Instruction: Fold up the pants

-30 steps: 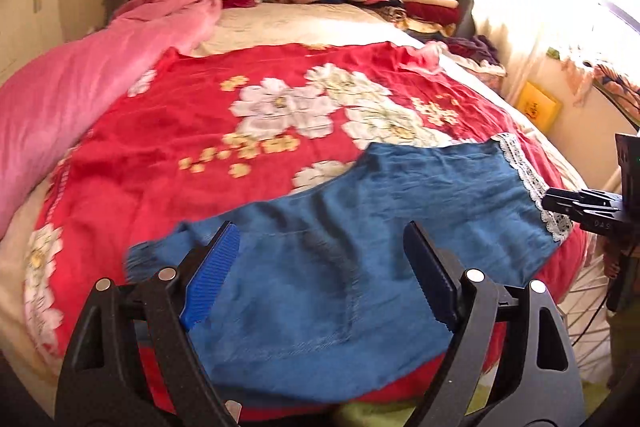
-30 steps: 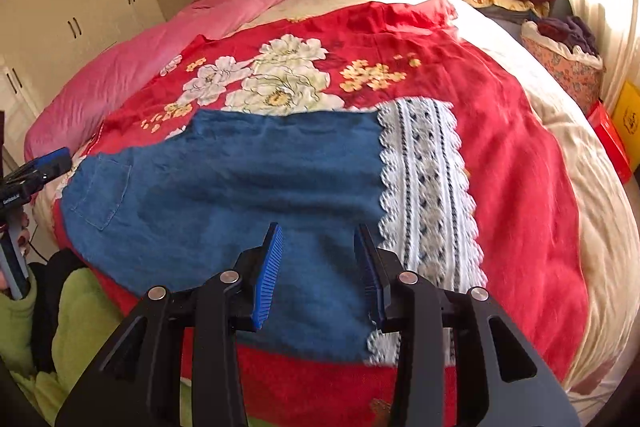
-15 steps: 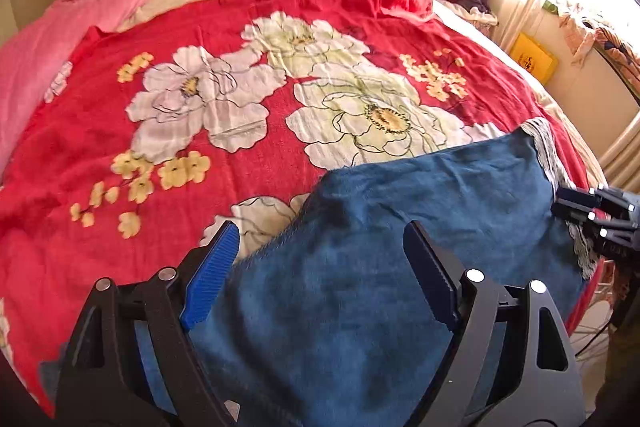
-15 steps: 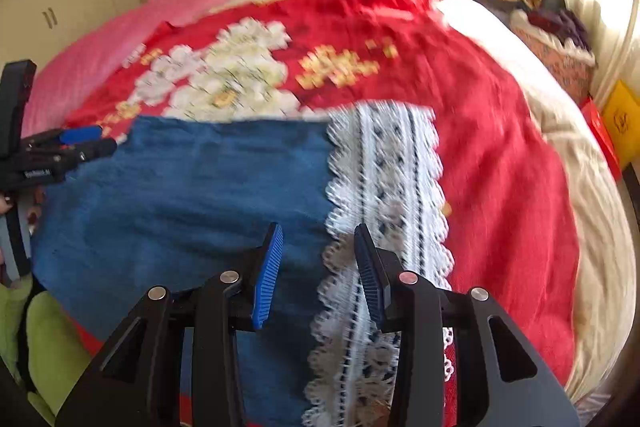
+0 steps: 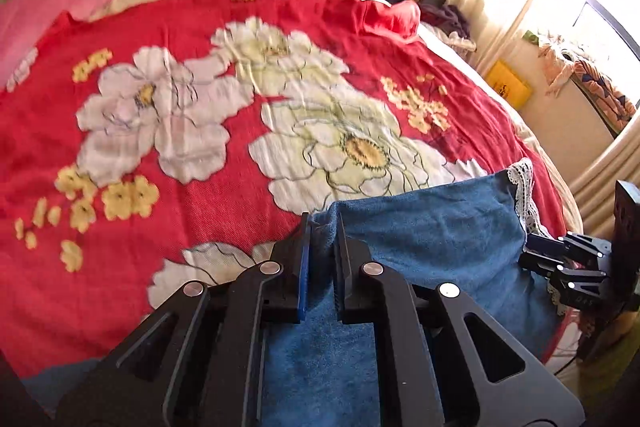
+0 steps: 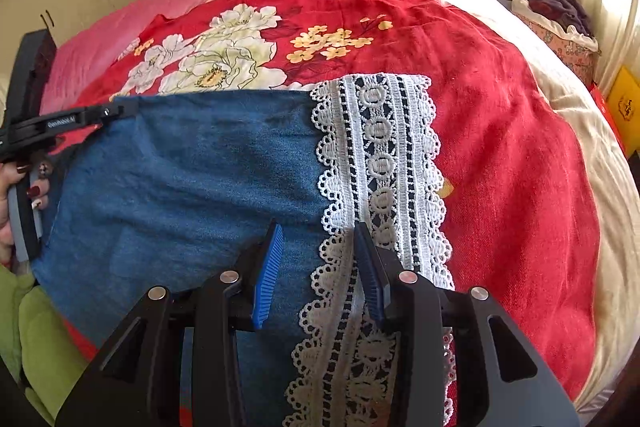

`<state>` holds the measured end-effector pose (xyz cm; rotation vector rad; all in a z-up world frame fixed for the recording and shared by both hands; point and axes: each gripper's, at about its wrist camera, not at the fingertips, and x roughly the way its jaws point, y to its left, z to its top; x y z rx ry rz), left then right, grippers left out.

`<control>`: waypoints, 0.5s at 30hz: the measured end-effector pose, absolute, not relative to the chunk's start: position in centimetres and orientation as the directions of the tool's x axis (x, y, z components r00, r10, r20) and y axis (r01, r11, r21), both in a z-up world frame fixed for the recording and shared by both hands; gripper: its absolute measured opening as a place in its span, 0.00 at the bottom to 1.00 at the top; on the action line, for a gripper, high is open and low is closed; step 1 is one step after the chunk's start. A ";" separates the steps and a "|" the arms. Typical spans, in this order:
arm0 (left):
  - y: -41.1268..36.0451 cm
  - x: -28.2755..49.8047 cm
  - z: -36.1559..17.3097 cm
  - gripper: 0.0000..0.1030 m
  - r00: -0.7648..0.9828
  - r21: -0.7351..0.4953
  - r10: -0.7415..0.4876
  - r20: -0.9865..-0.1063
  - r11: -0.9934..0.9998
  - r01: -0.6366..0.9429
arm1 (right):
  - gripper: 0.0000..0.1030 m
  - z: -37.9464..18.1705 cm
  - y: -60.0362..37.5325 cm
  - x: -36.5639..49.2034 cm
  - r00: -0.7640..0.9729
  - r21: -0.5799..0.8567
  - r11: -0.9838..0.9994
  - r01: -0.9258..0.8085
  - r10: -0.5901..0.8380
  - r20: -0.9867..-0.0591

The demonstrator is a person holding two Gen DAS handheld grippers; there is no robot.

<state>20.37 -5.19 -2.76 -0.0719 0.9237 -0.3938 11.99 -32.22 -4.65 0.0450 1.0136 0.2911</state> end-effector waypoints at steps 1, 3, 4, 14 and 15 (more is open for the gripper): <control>-5.0 20.4 -2.9 0.04 0.539 -0.228 -0.361 -0.761 0.927 0.297 | 0.35 -4.5 -32.1 12.1 0.486 0.162 0.961 -0.223 0.254 -0.836; -4.6 20.9 -3.9 0.04 0.527 -0.228 -0.353 -0.773 0.930 0.288 | 0.35 -4.2 -32.0 12.4 0.463 0.156 0.962 -0.225 0.246 -0.851; -4.5 20.9 -4.5 0.04 0.519 -0.226 -0.348 -0.781 0.931 0.285 | 0.35 -3.9 -32.1 12.6 0.455 0.163 0.961 -0.222 0.250 -0.855; -4.5 20.8 -5.1 0.04 0.527 -0.207 -0.342 -0.778 0.932 0.299 | 0.35 -1.4 -37.1 18.2 0.560 0.227 0.970 -0.085 0.235 -0.794; -4.5 20.7 -5.0 0.04 0.529 -0.206 -0.341 -0.777 0.932 0.298 | 0.35 -2.1 -37.4 19.0 0.548 0.246 0.965 -0.088 0.253 -0.798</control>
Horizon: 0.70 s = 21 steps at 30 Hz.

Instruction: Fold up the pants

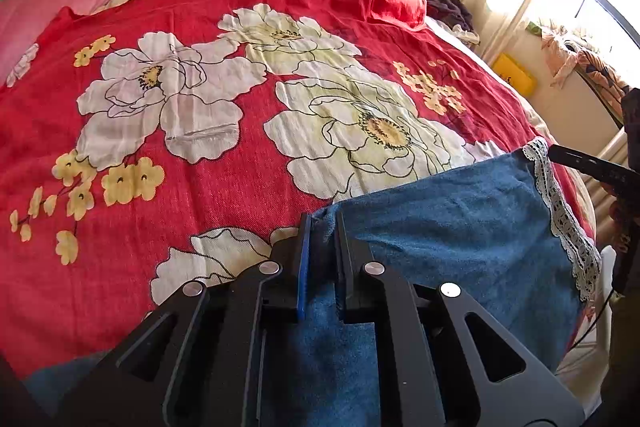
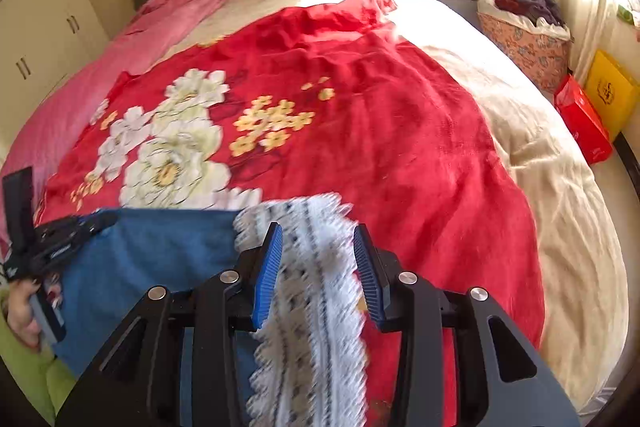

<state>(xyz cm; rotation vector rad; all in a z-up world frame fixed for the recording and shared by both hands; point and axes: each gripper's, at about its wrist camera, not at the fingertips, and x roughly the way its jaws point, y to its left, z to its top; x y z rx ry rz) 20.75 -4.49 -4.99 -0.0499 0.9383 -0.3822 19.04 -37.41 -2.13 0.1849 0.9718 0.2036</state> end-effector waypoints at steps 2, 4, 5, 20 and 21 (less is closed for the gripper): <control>-4.5 20.7 -5.0 0.04 0.532 -0.204 -0.340 -0.776 0.932 0.298 | 0.35 -3.6 -37.6 20.2 0.517 0.282 0.954 -0.101 0.292 -0.805; -4.5 20.7 -5.0 0.04 0.531 -0.205 -0.341 -0.775 0.932 0.298 | 0.37 -4.8 -37.5 20.5 0.497 0.327 0.939 -0.104 0.334 -0.801; -4.5 20.7 -4.9 0.04 0.534 -0.207 -0.341 -0.774 0.932 0.297 | 0.37 -5.0 -37.3 20.4 0.499 0.336 0.935 -0.109 0.344 -0.796; -3.7 20.7 -4.9 0.03 0.589 -0.123 -0.249 -0.769 0.961 0.246 | 0.18 -3.8 -37.5 18.7 0.583 0.231 0.960 -0.156 0.279 -0.763; -3.4 20.7 -5.1 0.03 0.587 -0.130 -0.249 -0.770 0.963 0.237 | 0.19 -4.5 -37.3 18.8 0.580 0.219 0.964 -0.149 0.265 -0.771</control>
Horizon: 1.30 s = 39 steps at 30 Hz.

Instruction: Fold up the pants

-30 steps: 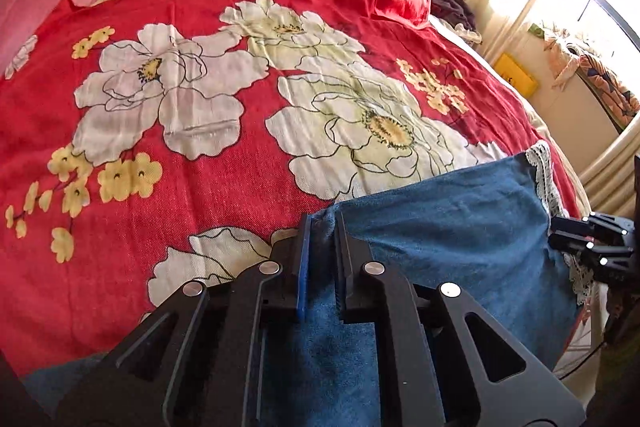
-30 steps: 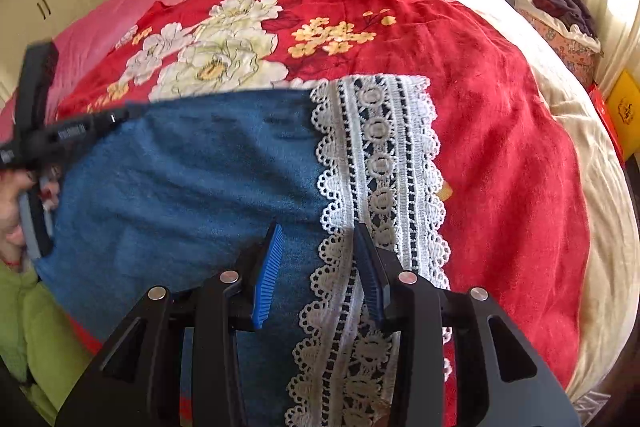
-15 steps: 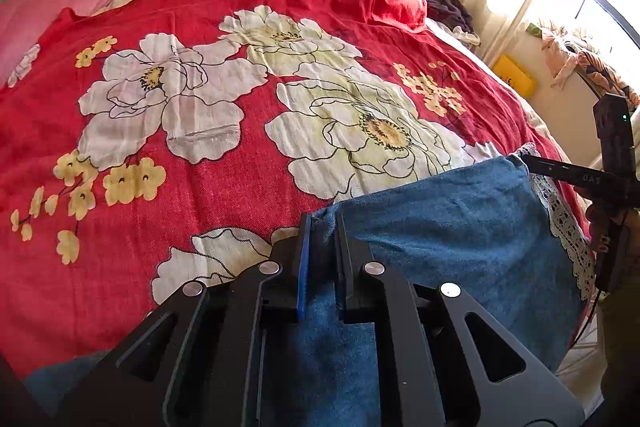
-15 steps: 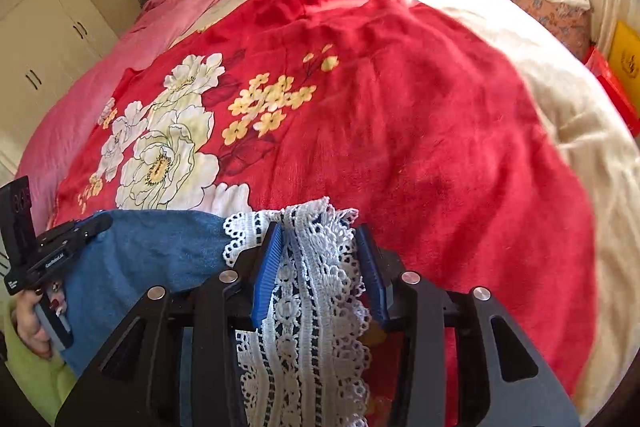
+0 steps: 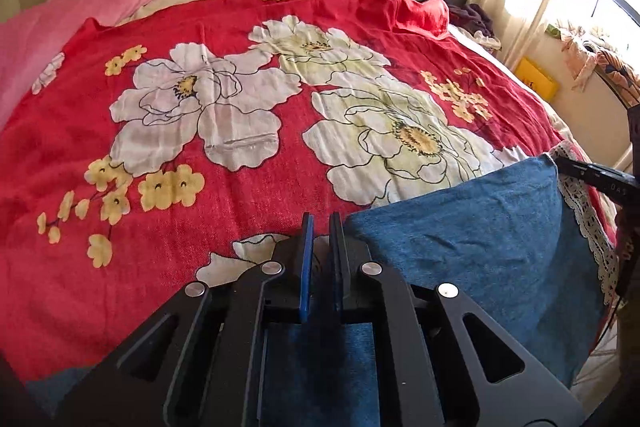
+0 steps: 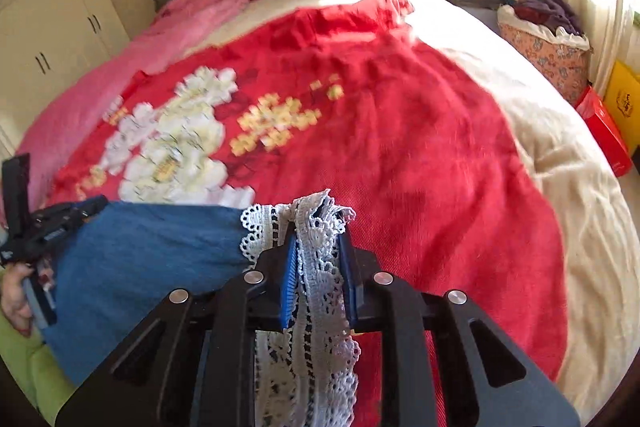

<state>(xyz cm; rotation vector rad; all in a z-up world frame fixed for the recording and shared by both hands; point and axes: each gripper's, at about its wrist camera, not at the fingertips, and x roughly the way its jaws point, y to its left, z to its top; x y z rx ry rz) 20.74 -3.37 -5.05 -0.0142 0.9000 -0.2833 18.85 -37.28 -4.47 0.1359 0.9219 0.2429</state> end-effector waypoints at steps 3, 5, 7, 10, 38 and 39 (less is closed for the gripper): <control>-2.7 20.8 -5.0 0.03 0.591 -0.147 -0.251 -0.767 0.964 0.220 | 0.21 -5.0 -37.1 19.0 0.585 0.197 0.972 -0.127 0.234 -0.777; -2.3 20.6 -4.8 0.03 0.601 -0.156 -0.254 -0.758 0.965 0.211 | 0.30 -4.8 -37.2 18.9 0.589 0.172 0.978 -0.114 0.206 -0.781; -2.1 20.1 -4.1 0.03 0.622 -0.155 -0.254 -0.741 0.966 0.209 | 0.40 -4.0 -37.6 18.6 0.596 0.172 0.981 -0.091 0.192 -0.780; -2.0 19.1 -2.9 0.10 0.657 -0.132 -0.239 -0.715 0.969 0.209 | 0.46 -2.2 -38.5 17.0 0.637 0.198 0.978 -0.064 0.193 -0.746; -9.3 7.2 -5.5 0.85 0.544 0.074 -0.144 -0.827 0.931 0.358 | 0.52 -2.0 -30.1 4.4 0.586 0.071 0.952 -0.298 0.241 -0.773; -9.2 7.1 -5.9 0.86 0.527 0.063 -0.147 -0.837 0.931 0.359 | 0.52 -2.4 -30.3 4.4 0.577 0.063 0.956 -0.286 0.224 -0.786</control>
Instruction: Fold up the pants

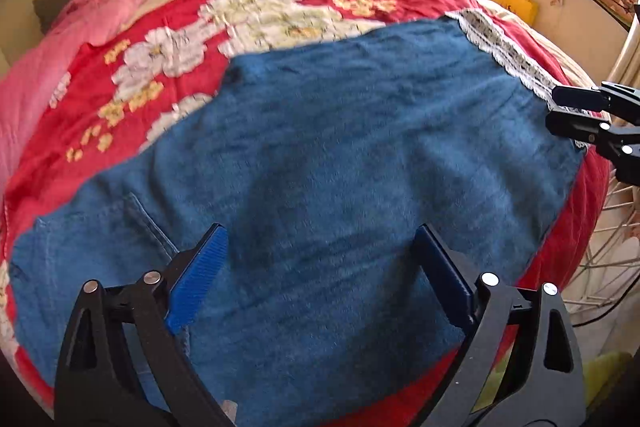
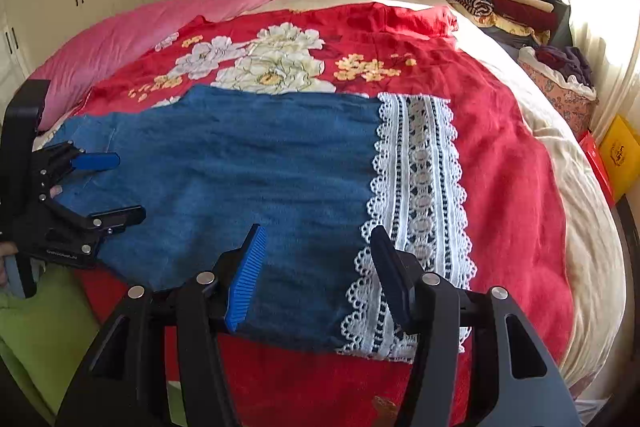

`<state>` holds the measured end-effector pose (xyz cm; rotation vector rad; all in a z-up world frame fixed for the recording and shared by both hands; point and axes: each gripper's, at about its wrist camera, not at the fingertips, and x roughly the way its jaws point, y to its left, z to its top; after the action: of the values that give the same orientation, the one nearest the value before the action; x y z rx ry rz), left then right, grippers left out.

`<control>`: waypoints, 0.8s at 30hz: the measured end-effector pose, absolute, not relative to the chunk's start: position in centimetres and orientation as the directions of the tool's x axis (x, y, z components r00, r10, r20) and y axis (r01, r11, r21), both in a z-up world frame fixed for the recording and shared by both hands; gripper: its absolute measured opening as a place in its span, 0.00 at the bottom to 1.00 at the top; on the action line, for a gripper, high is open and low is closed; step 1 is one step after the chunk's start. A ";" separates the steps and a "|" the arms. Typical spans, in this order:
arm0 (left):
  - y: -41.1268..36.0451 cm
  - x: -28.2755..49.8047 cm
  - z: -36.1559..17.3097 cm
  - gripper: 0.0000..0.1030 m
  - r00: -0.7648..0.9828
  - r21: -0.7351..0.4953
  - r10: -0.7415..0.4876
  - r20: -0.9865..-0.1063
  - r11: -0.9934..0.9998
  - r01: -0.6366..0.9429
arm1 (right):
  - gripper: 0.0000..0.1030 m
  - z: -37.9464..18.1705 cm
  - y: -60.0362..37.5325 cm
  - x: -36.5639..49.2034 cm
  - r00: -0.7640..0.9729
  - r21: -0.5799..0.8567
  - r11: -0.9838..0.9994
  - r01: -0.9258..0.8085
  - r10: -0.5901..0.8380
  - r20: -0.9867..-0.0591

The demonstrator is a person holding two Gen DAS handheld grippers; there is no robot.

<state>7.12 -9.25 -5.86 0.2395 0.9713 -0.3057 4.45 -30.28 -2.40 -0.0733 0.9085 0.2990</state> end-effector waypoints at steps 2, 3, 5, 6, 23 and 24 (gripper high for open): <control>-9.1 6.9 -6.0 0.88 0.515 0.058 -0.144 -0.845 0.932 0.357 | 0.52 -3.3 -31.4 4.5 0.552 0.061 0.968 -0.244 0.190 -0.812; -9.0 6.9 -6.0 0.88 0.512 0.052 -0.148 -0.846 0.933 0.355 | 0.52 -3.6 -32.1 4.4 0.549 0.073 0.971 -0.228 0.190 -0.814; -8.8 6.8 -6.0 0.89 0.501 0.038 -0.155 -0.851 0.935 0.353 | 0.52 -3.9 -33.2 4.1 0.545 0.106 0.971 -0.214 0.209 -0.812; -8.7 6.8 -6.1 0.90 0.495 0.027 -0.160 -0.854 0.936 0.350 | 0.52 -4.0 -33.4 3.9 0.546 0.117 0.970 -0.215 0.219 -0.809; -7.7 5.6 -3.9 0.91 0.556 0.035 -0.124 -0.822 0.963 0.266 | 0.68 -2.6 -33.3 3.4 0.553 0.161 0.966 -0.204 0.249 -0.795; -7.6 5.6 -3.7 0.91 0.557 0.037 -0.120 -0.821 0.964 0.263 | 0.68 -2.5 -33.3 3.3 0.555 0.159 0.966 -0.202 0.247 -0.794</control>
<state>5.56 -7.62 -3.72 0.1623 0.9540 -0.2272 3.34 -33.27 -2.45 0.0513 0.9455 0.2656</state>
